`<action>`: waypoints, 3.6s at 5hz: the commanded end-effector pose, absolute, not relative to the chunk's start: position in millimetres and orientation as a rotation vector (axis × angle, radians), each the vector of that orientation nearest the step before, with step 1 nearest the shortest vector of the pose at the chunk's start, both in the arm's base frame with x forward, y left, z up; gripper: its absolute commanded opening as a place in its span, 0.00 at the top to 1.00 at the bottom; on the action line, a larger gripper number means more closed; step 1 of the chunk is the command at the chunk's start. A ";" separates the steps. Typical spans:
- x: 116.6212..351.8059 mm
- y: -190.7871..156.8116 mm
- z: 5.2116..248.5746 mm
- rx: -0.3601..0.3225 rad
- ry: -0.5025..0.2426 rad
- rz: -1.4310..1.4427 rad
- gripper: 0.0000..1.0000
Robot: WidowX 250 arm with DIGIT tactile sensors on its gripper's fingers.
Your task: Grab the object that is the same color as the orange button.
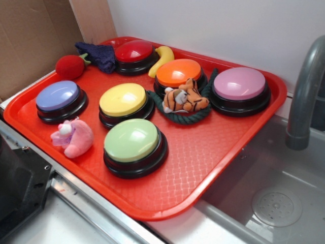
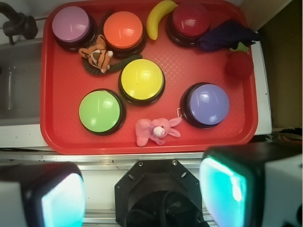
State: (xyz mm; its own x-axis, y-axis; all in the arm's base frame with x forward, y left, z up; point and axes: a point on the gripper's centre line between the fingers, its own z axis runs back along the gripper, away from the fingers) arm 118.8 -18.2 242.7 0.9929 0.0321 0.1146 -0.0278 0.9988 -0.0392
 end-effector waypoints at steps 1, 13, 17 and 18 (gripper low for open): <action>118.8 -18.2 242.7 -0.038 -0.115 0.030 0.00; 283.1 -79.3 42.4 0.070 -0.226 0.237 1.00; 280.1 -68.1 115.3 0.091 -0.258 0.042 1.00; 272.5 -29.9 148.2 0.077 -0.231 0.026 1.00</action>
State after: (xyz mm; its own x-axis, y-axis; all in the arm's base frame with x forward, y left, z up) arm 262.3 -34.1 126.2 0.9862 0.0185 0.1645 -0.0332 0.9956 0.0872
